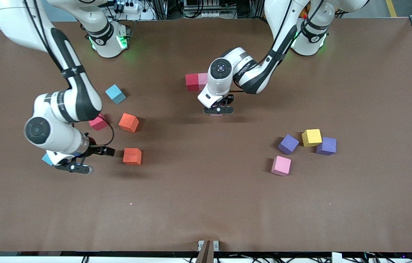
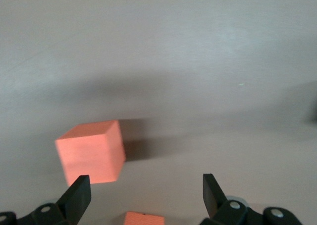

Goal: Form number 2 with 11 blocks
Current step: 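Place the pink cube with the left gripper while the right gripper grasps the orange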

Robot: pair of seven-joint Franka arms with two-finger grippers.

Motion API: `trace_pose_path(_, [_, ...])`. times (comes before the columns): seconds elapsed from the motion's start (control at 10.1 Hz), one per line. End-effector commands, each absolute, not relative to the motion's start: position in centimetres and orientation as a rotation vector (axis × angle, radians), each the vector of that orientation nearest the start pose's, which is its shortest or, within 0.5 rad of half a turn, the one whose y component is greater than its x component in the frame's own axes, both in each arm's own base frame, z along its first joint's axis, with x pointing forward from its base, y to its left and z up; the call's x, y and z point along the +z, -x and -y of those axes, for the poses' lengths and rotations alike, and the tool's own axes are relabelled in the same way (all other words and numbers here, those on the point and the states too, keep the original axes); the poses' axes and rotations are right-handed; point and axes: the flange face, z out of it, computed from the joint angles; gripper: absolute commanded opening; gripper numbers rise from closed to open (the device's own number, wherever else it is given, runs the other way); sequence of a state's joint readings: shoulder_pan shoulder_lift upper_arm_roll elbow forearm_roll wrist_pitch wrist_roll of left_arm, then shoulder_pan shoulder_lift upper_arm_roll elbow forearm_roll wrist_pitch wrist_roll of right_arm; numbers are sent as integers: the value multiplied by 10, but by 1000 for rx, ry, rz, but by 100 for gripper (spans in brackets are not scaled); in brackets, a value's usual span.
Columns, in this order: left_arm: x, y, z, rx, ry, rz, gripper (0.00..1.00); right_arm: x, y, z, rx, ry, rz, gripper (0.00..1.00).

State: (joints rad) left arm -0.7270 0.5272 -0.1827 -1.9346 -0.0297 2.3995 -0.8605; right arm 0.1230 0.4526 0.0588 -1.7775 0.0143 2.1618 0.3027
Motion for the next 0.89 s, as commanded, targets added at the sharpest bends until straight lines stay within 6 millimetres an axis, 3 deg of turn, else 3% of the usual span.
trace_pose_path(0.0, [197,-367,475,227,3101,-77,46,285,-631,-142,121,3117,-132,100])
trace_pose_path(0.1, [197,-367,476,228,3101,-75,64,278,-626,-152,140,3120,-107,100])
trace_pose_path(0.2, [200,-369,477,223,3108,-40,100,268,-620,-166,145,3122,-82,100])
trace_pose_path(0.3, [205,-373,480,220,3119,40,100,254,-616,-182,116,3119,-57,100])
trace_pose_path(0.49, [228,-385,484,174,3151,134,100,246,-618,-190,91,3116,-29,100])
trace_pose_path(0.59, [246,-396,478,140,3171,162,100,241,-620,-191,72,3113,-21,100])
trace_pose_path(0.79, [278,-431,449,89,3183,253,100,234,-624,-186,53,3116,-5,100])
